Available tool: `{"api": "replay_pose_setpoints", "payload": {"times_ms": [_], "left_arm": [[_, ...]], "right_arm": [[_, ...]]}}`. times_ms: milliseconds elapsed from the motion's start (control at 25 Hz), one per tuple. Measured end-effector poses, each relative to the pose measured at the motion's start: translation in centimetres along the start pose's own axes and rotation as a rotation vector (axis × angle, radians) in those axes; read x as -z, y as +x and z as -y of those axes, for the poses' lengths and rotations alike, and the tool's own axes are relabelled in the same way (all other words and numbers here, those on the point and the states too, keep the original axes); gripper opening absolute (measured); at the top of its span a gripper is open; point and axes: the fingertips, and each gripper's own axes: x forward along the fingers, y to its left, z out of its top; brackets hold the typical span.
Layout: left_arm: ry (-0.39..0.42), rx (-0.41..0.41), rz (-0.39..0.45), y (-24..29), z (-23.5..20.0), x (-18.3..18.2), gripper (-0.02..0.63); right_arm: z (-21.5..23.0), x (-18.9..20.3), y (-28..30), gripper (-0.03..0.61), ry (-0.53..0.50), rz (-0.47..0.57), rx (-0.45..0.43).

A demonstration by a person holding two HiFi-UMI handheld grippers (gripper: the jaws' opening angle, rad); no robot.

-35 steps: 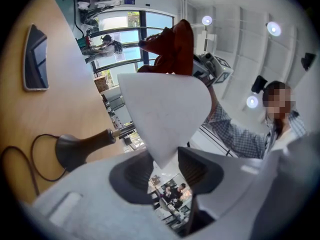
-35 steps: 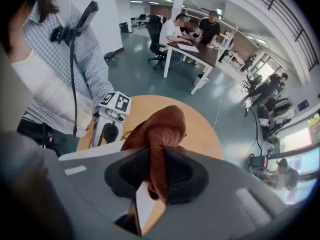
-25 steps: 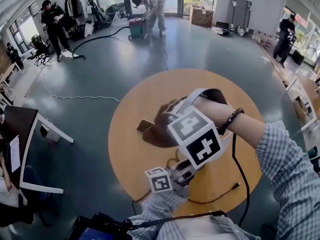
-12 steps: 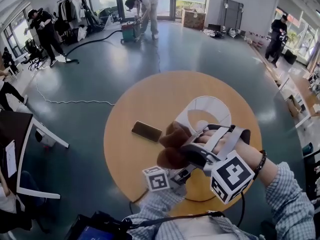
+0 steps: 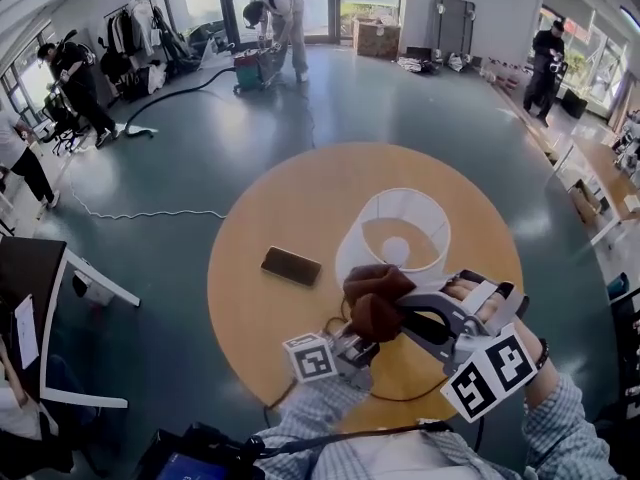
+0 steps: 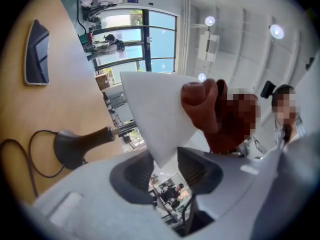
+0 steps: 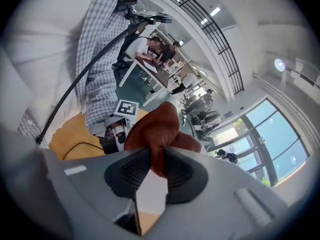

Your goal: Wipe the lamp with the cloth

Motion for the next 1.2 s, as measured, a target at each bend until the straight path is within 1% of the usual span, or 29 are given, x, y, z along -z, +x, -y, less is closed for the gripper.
{"api": "replay_pose_setpoints", "payload": {"times_ms": [240,400,520,560,680,720,840,920,1040,1200], "left_arm": [[-0.004,-0.008,-0.008,-0.3,0.5,-0.5,0.146],[-0.006,-0.015,-0.013,0.0,0.4,-0.6,0.146],[-0.004,-0.022,-0.014,0.3,0.6,-0.6,0.146],[0.001,-0.027,-0.016,0.2,0.6,-0.6,0.146],[0.028,-0.051,-0.035,-0.1,0.6,-0.6,0.149],[0.038,-0.059,-0.040,-0.1,0.6,-0.6,0.150],[0.055,-0.079,-0.044,-0.3,0.5,-0.7,0.150],[0.059,-0.084,-0.031,-0.5,0.4,-0.7,0.150],[0.067,-0.103,-0.021,-0.9,0.4,-0.4,0.153],[0.080,-0.139,-0.043,-2.4,-0.6,0.2,0.160]], "right_arm": [[-0.7,2.9,-2.1,0.080,0.213,-0.034,0.067],[-1.2,6.0,-3.2,0.080,0.340,-0.055,0.105],[-1.3,8.3,-3.5,0.080,0.458,-0.052,0.143],[-1.6,9.0,-3.4,0.080,0.490,-0.068,0.158],[-2.7,11.4,-2.7,0.080,0.531,-0.162,0.197],[-3.0,11.8,-2.5,0.080,0.548,-0.179,0.204],[-3.5,12.7,-2.0,0.080,0.635,-0.175,0.229],[-3.6,13.3,-1.6,0.080,0.678,-0.173,0.245],[-3.9,13.8,-1.2,0.080,0.704,-0.174,0.253],[-3.6,14.1,-0.8,0.080,0.729,-0.168,0.269]]}}
